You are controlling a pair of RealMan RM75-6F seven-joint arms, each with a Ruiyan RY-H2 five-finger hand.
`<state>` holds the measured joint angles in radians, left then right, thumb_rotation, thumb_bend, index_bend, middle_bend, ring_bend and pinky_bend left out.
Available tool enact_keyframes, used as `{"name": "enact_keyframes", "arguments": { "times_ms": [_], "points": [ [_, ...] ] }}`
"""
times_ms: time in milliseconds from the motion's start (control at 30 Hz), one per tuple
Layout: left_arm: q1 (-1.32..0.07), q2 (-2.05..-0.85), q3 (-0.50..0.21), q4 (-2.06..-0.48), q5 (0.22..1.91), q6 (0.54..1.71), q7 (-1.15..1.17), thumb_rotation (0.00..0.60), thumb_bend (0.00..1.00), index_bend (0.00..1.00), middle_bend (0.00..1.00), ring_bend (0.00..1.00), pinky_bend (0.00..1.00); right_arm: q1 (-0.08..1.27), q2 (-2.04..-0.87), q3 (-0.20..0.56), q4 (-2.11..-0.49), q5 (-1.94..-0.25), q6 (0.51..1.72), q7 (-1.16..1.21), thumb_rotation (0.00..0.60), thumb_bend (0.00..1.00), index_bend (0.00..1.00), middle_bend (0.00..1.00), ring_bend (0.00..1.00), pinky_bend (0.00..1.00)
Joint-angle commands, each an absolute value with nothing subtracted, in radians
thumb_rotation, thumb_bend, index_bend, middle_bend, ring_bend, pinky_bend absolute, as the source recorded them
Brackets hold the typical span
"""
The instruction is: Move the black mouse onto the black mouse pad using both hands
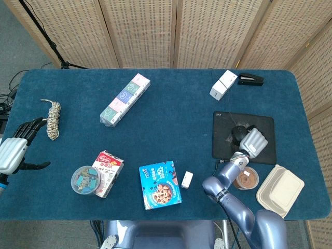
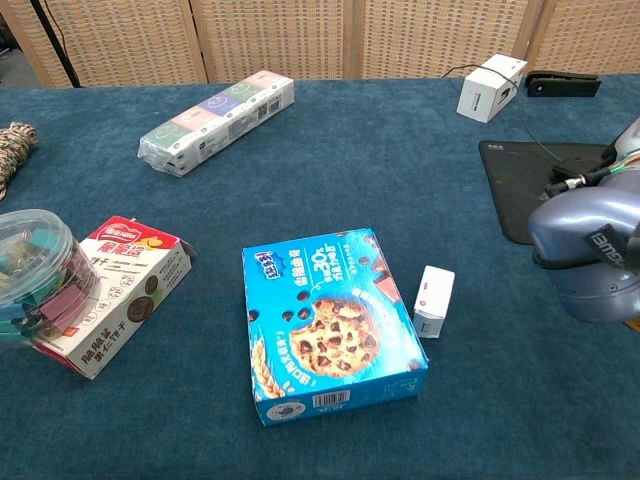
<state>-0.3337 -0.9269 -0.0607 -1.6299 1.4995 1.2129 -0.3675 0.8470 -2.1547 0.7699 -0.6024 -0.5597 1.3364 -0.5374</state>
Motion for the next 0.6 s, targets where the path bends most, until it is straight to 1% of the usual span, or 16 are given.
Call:
{"name": "enact_keyframes", "arguments": {
  "times_ms": [33, 133, 200, 267, 600],
  "points": [
    [-0.333, -0.927, -0.060, -1.630, 1.500, 1.214, -0.369, 0.600, 0.02, 0.00, 0.00, 0.00, 0.00, 0.845, -2.154, 0.769, -0.602, -0.564, 1.334, -0.533, 0.600, 0.48, 0.26, 0.25, 0.15, 0.20],
    [-0.333, -0.926, -0.059, -1.631, 1.501, 1.214, -0.370, 0.600, 0.02, 0.00, 0.00, 0.00, 0.00, 0.839, -2.150, 0.767, -0.623, -0.576, 1.335, -0.514, 0.600, 0.44, 0.18, 0.14, 0.04, 0.12],
    [-0.333, -0.926, -0.059, -1.631, 1.502, 1.214, -0.370, 0.600, 0.02, 0.00, 0.00, 0.00, 0.00, 0.835, -2.147, 0.765, -0.634, -0.582, 1.339, -0.509, 0.600, 0.43, 0.16, 0.10, 0.01, 0.08],
    [-0.333, -0.925, -0.058, -1.631, 1.503, 1.216, -0.368, 0.600, 0.02, 0.00, 0.00, 0.00, 0.00, 0.830, -2.142, 0.764, -0.651, -0.587, 1.346, -0.506, 0.600, 0.43, 0.14, 0.08, 0.00, 0.05],
    [-0.333, -0.923, -0.055, -1.633, 1.504, 1.215, -0.368, 0.600, 0.02, 0.00, 0.00, 0.00, 0.00, 0.799, -2.124, 0.746, -0.757, -0.614, 1.399, -0.514, 0.600, 0.42, 0.13, 0.06, 0.00, 0.01]
  ]
}}
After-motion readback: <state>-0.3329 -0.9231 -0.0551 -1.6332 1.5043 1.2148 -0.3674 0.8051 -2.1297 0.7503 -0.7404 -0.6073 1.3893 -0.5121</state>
